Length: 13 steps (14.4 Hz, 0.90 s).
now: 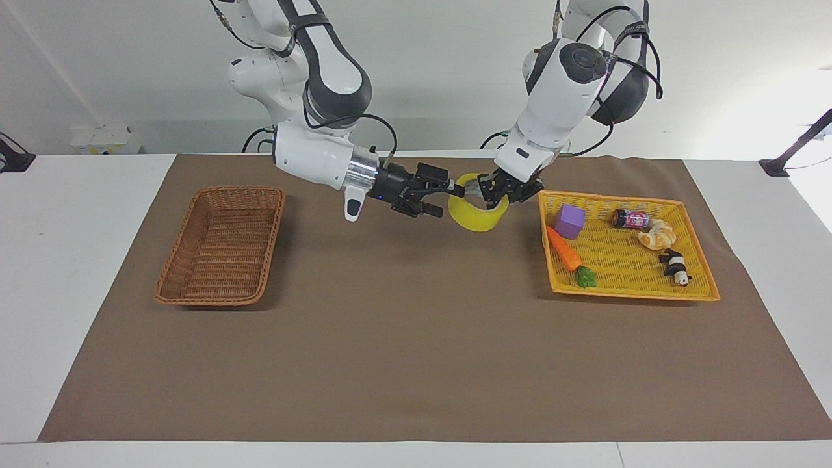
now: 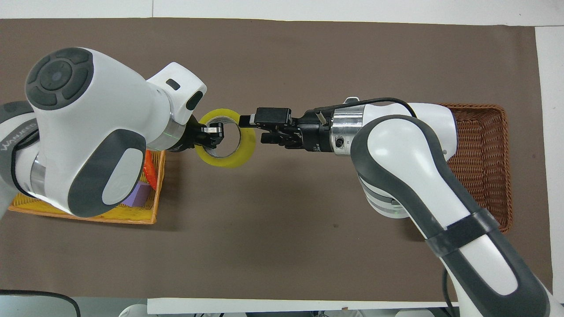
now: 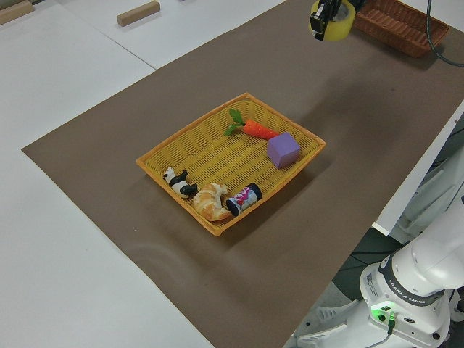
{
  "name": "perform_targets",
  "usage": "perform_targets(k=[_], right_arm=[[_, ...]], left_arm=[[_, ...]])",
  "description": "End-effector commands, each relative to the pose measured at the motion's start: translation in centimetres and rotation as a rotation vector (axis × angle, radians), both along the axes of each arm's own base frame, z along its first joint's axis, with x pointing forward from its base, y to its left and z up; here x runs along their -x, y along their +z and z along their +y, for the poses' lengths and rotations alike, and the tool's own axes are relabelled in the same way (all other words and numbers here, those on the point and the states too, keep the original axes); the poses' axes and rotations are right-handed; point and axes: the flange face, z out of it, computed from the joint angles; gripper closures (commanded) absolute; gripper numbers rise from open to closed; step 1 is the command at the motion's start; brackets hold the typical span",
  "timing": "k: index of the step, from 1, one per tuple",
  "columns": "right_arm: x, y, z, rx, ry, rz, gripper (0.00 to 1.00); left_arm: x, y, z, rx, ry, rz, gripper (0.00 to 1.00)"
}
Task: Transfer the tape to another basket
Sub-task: 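Grasp the tape rim with the right gripper beside the left gripper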
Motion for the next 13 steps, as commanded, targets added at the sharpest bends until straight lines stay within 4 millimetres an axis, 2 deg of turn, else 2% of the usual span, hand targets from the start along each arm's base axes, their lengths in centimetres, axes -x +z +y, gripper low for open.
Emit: perform_targets(k=[1,5,8,12,13], right_arm=[[0.3,-0.8,-0.3,-0.036,-0.018,-0.014,0.01],[0.8,-1.0,0.5,-0.033,0.000,-0.022,0.02],[1.0,-1.1,0.8,-0.030,0.008,-0.034,0.07],[0.9,-1.1,0.6,-0.027,0.016,-0.050,0.20],[1.0,-1.1,0.7,-0.026,0.018,-0.051,0.27]], left_arm=[[-0.3,0.5,0.2,-0.009,-0.008,-0.013,1.00],[-0.2,0.5,0.3,-0.011,-0.009,-0.006,1.00],[-0.3,0.6,0.2,-0.007,-0.008,-0.013,1.00],[-0.3,0.5,0.2,-0.009,-0.008,-0.010,1.00],[-0.3,0.6,0.3,-0.009,-0.009,-0.009,1.00]])
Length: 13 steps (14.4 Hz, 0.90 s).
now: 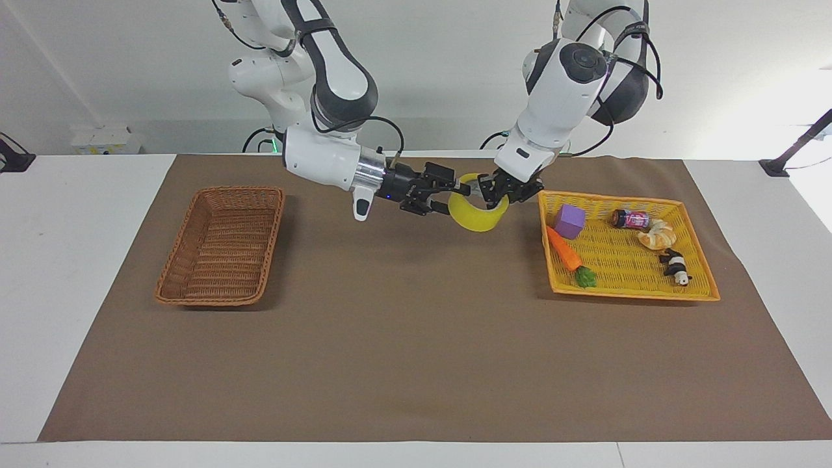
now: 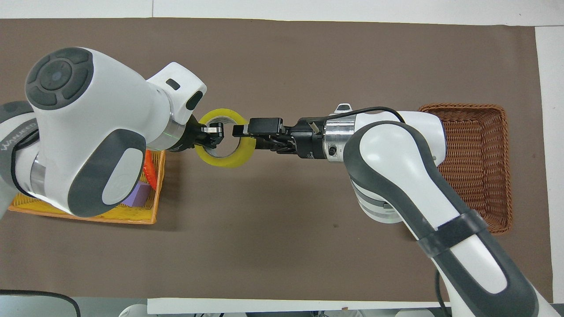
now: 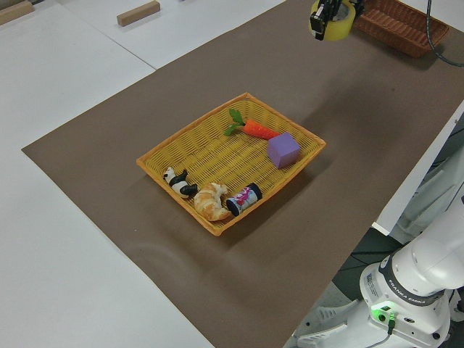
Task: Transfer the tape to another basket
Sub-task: 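Grasp the tape rim with the right gripper beside the left gripper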
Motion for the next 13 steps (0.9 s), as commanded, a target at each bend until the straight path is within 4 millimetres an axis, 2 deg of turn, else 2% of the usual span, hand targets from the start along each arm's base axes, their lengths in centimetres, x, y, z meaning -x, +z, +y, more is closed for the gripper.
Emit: perform_targets(k=[1,2,4,5,8,9,10,12,13], right_arm=[[0.2,-0.2,-0.2,-0.007,-0.003,-0.020,0.47],[0.2,-0.2,-0.2,-0.007,-0.002,-0.018,0.65],[0.2,0.0,-0.2,-0.012,-0.005,-0.006,0.91],[0.2,-0.1,-0.3,-0.010,-0.012,0.002,0.96],[0.2,-0.1,-0.3,-0.012,-0.009,0.003,0.99],[0.2,-0.2,-0.4,-0.011,-0.011,0.004,1.00],[0.1,-0.2,-0.5,-0.011,-0.012,0.004,1.00],[0.1,-0.1,-0.5,-0.012,-0.012,0.003,1.00],[0.1,-0.1,-0.6,-0.012,-0.014,0.003,1.00]], left_arm=[[-0.2,0.5,0.3,-0.010,-0.009,-0.007,1.00],[-0.3,0.7,0.2,-0.008,-0.008,-0.011,1.00],[-0.3,0.6,0.2,-0.009,-0.009,-0.008,1.00],[-0.3,0.6,0.2,-0.009,-0.008,-0.010,1.00],[-0.2,0.7,0.3,-0.011,-0.009,-0.006,1.00],[-0.2,0.7,0.3,-0.011,-0.009,-0.006,0.97],[-0.2,0.8,0.1,0.000,0.004,-0.006,0.81],[-0.1,2.0,0.0,0.000,0.011,-0.019,0.00],[0.1,2.7,0.4,-0.006,0.018,-0.006,0.00]])
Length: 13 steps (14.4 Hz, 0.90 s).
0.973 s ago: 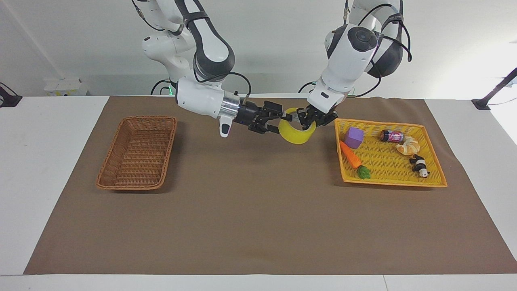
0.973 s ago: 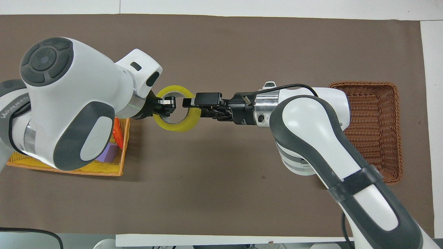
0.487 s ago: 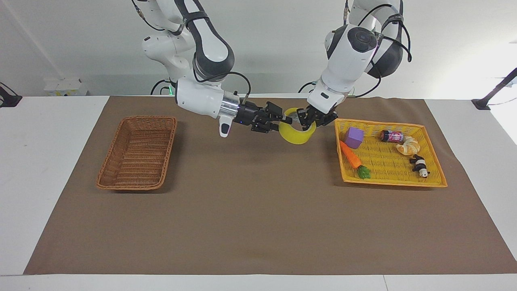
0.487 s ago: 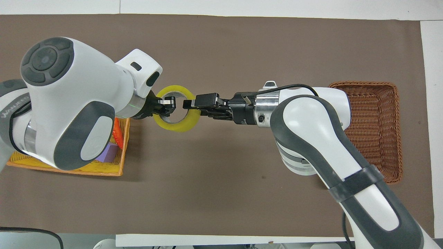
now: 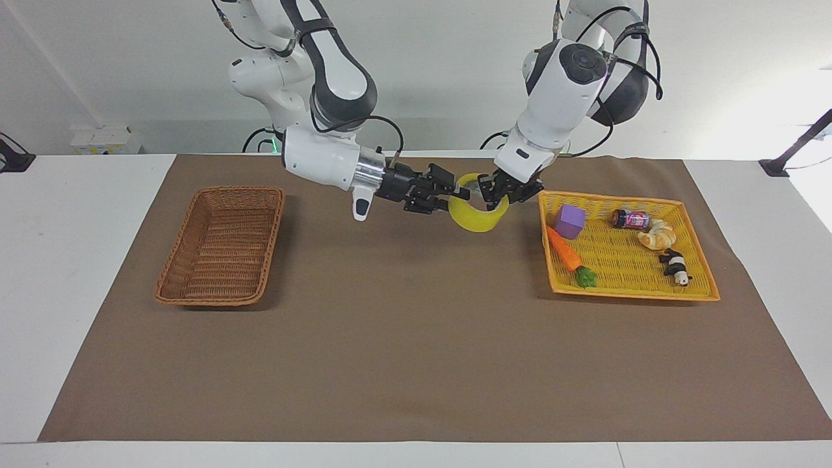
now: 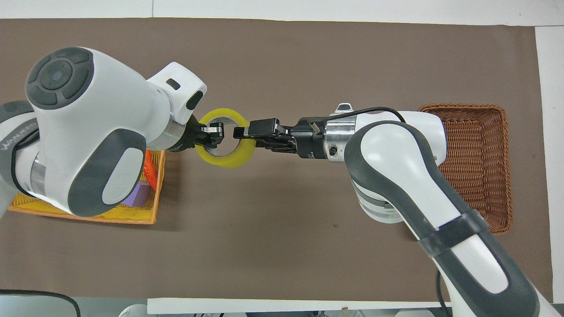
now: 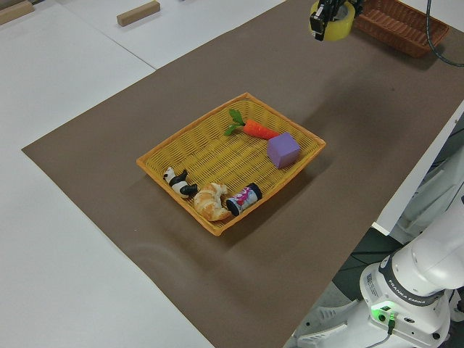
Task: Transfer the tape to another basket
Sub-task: 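Carry the tape with the right gripper while the left gripper releases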
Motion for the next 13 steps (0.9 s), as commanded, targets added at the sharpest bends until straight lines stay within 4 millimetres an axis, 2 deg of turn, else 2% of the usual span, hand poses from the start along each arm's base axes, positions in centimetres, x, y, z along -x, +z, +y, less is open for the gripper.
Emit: perform_targets(k=[1,3,4,6,7,9,11,13], right_arm=[[0.1,0.1,-0.3,-0.013,-0.011,0.002,1.00],[0.1,0.1,-0.5,-0.014,-0.011,0.003,1.00],[-0.1,0.0,-0.8,-0.014,-0.007,-0.004,1.00],[-1.4,-0.1,-4.6,0.003,0.022,-0.010,1.00],[-2.2,-0.1,-7.1,0.025,0.049,-0.021,1.00],[-3.4,-0.3,-13.2,0.043,0.099,-0.044,1.00],[-3.9,-0.6,-19.7,0.082,0.142,-0.066,1.00],[-3.7,-0.8,-26.2,0.098,0.158,-0.064,1.00]], left_arm=[[0.4,4.0,1.0,-0.010,0.015,-0.002,0.00],[-1.0,6.3,4.6,-0.027,0.061,0.023,0.00],[-1.8,6.6,6.5,-0.034,0.088,0.025,0.00],[-4.2,6.3,12.0,-0.078,0.132,-0.007,0.00],[-5.2,6.2,14.8,-0.081,0.136,-0.018,0.00],[-7.1,6.0,22.7,-0.117,0.090,-0.045,0.00],[-7.7,5.9,30.1,-0.200,-0.017,-0.061,0.00],[-7.6,5.7,36.0,-0.207,-0.055,-0.063,0.00]])
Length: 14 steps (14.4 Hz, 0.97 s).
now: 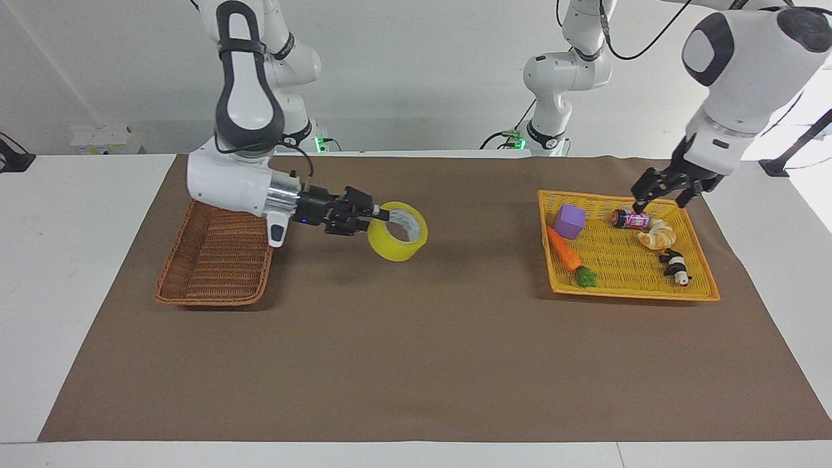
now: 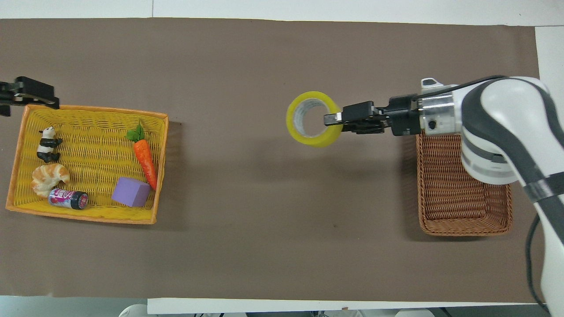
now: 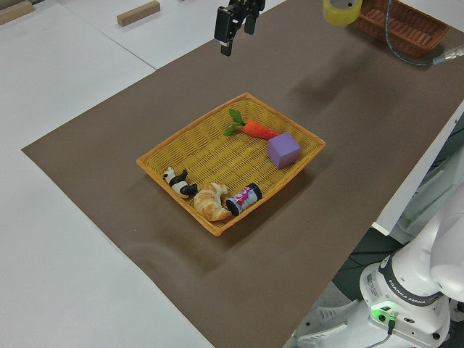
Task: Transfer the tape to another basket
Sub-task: 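Lower the tape into the wicker basket and open the right gripper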
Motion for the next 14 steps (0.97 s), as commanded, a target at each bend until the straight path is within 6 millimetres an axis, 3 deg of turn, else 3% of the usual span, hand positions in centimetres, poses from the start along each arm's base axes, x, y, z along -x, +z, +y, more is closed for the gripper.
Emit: perform_targets(k=[1,5,6,8,11,14], right_arm=[[1.3,0.7,-8.1,0.026,0.041,-0.024,1.00],[3.4,0.3,-21.8,0.076,0.112,-0.034,1.00],[4.0,-0.4,-25.2,0.073,0.135,-0.029,1.00],[5.5,-4.2,-30.0,0.034,0.174,-0.070,1.00],[6.2,-6.7,-30.6,0.075,0.220,-0.088,1.00],[7.1,-11.2,-30.5,0.038,0.223,-0.064,1.00]], left_arm=[[0.5,-0.5,5.3,-0.023,-0.025,0.014,0.00],[0.5,-0.4,5.8,-0.026,-0.021,0.007,0.00],[0.4,-0.4,5.5,-0.028,-0.029,0.004,0.00],[0.6,-0.4,5.9,-0.025,-0.018,0.012,0.00],[0.4,-0.5,5.0,-0.028,-0.038,0.005,0.00],[0.4,-0.4,4.2,-0.026,-0.051,0.008,0.00]])
